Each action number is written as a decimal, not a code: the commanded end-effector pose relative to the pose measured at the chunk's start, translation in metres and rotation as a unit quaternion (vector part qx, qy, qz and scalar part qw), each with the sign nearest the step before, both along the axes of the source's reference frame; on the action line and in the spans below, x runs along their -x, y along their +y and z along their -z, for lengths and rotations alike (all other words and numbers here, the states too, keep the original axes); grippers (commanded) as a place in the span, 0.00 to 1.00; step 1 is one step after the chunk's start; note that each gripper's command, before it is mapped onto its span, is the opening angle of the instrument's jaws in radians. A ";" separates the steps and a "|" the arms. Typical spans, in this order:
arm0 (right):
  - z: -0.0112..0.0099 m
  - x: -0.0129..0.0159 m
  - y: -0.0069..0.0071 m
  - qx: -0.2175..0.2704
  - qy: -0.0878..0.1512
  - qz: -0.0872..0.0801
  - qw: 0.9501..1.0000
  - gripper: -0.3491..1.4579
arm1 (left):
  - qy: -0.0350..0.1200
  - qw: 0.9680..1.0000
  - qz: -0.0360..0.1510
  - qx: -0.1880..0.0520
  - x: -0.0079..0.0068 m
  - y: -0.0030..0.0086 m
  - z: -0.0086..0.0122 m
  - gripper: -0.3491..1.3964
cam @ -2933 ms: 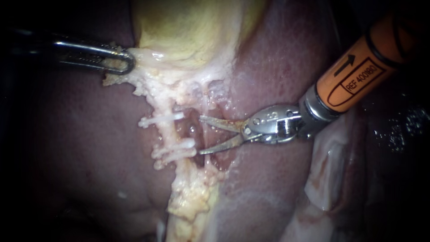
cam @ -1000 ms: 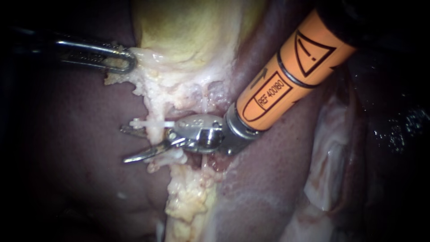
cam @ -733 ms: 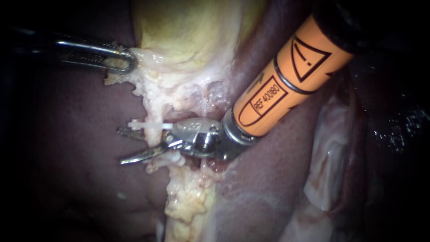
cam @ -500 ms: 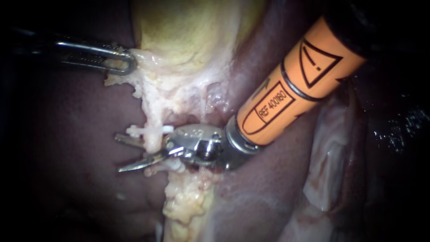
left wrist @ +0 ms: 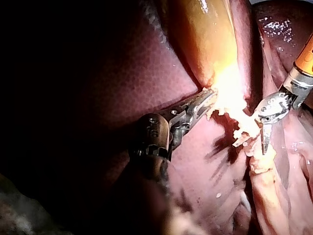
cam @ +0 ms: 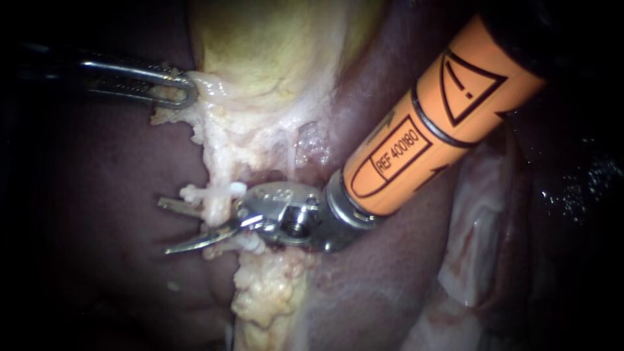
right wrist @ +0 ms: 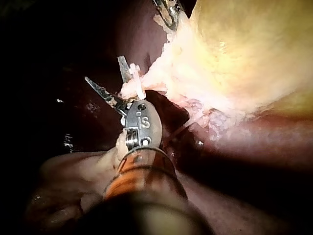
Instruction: Go to the cutting position left tube
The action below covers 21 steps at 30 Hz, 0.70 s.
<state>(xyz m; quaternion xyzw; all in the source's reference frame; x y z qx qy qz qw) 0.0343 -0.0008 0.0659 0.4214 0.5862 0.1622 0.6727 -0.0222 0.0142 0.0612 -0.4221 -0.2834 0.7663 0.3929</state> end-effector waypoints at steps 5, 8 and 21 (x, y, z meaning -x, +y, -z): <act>0.0003 -0.0001 -0.0002 -0.012 -0.006 0.000 1.000 0.00 | 0.000 1.000 0.000 0.000 0.0001 0.0000 0.0000 0.00; 0.0004 -0.0001 -0.0002 -0.012 -0.006 0.001 1.000 0.00 | 0.000 1.000 0.000 0.000 0.0001 0.0000 0.0000 0.00; -0.0001 0.0003 0.0000 -0.011 -0.006 0.001 1.000 0.00 | 0.000 1.000 0.000 0.000 0.0001 0.0001 -0.0001 0.00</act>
